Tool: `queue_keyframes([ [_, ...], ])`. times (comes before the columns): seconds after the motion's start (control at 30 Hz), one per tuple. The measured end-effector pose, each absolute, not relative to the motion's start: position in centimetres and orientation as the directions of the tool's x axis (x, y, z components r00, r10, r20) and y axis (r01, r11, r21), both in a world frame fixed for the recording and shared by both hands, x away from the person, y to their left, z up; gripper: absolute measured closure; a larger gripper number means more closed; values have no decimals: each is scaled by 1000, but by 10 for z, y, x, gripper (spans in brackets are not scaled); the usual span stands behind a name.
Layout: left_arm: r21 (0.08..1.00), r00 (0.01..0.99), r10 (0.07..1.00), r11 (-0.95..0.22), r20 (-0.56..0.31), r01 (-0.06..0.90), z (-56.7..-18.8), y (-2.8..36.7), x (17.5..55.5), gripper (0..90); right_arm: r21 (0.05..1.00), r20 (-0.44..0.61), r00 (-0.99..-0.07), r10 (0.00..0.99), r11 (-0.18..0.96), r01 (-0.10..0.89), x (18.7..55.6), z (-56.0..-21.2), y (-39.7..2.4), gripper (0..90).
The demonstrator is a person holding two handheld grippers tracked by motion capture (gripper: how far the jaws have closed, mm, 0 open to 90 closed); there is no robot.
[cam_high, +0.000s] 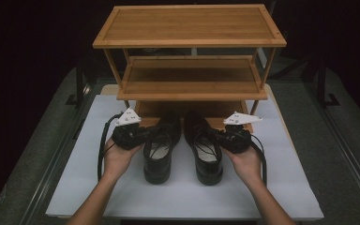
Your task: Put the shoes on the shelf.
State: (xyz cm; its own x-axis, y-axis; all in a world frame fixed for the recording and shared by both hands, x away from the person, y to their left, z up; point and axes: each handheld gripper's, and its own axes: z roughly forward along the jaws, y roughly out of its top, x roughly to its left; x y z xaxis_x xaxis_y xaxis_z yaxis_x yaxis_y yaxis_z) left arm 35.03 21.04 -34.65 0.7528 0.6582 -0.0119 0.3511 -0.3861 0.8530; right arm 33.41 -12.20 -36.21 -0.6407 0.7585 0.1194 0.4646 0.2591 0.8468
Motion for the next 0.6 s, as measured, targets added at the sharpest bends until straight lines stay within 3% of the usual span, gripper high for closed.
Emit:
queue_keyframes([
  [0.6, 876, 702, 710, -367, 48, 312, -361, 172, 405, 874, 865, 96, -538, 837, 197, 461, 393, -372, -124, 868],
])
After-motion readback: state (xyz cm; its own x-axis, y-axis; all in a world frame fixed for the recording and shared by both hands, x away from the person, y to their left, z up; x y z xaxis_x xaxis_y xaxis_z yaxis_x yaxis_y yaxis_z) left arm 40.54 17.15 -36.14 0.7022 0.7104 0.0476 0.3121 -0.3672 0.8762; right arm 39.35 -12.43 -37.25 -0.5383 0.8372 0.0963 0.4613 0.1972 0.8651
